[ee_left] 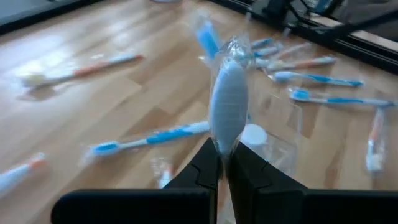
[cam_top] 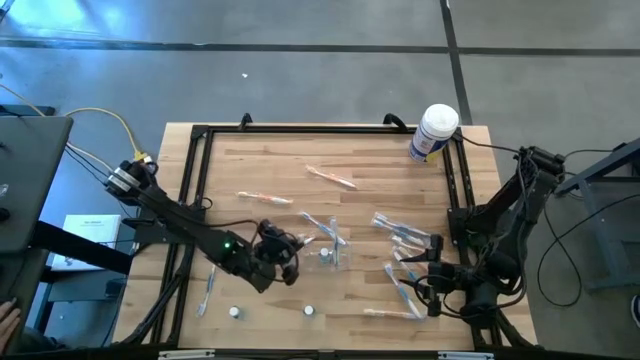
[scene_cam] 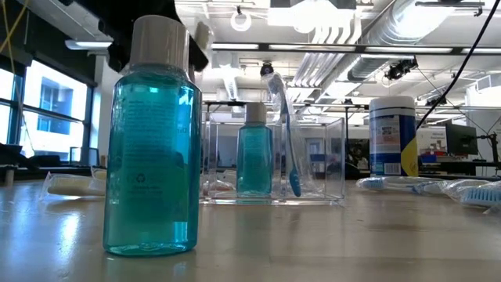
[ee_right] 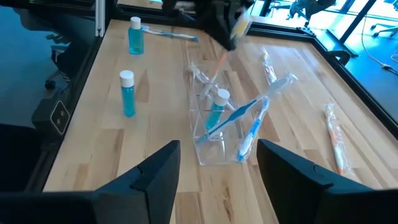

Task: Pick & Place toothbrushing station
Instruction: Put the orange toothbrush into the transparent organizer, then put the blue mouthwash into the transparent organizer

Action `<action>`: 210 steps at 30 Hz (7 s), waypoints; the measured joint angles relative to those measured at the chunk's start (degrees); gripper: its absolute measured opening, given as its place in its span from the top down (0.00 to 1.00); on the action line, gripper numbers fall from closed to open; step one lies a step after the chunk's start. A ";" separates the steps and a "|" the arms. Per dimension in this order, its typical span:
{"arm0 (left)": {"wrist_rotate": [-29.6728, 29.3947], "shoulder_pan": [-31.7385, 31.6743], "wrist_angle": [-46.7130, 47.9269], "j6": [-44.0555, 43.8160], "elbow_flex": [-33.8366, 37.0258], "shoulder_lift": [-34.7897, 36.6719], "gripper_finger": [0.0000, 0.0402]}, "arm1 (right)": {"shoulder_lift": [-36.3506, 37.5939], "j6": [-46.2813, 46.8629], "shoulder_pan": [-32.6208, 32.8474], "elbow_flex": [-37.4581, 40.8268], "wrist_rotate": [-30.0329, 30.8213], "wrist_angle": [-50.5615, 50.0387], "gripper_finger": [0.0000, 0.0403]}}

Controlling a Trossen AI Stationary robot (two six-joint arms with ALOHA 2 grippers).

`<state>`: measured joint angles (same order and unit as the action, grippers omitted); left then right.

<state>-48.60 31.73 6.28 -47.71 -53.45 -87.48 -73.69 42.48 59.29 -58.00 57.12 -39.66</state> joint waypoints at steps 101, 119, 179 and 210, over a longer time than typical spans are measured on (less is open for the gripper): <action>21.27 17.01 53.86 -4.82 -47.60 -18.80 0.73 | -0.02 1.03 -0.04 2.56 1.12 -0.47 0.49; 32.40 17.18 59.29 -23.24 -47.60 -18.98 0.37 | -0.02 1.03 -0.04 2.56 1.18 -0.46 0.49; 41.39 22.01 71.31 42.99 -40.19 -19.24 0.36 | -0.02 0.79 -0.04 2.51 1.44 -0.46 0.49; 42.41 22.01 56.06 45.27 -27.64 -19.22 0.36 | -0.02 0.76 -0.06 2.51 1.47 -0.46 0.49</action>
<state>-6.19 53.74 62.34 -2.44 -81.09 -106.69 -73.71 43.24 59.23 -55.48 58.59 -40.12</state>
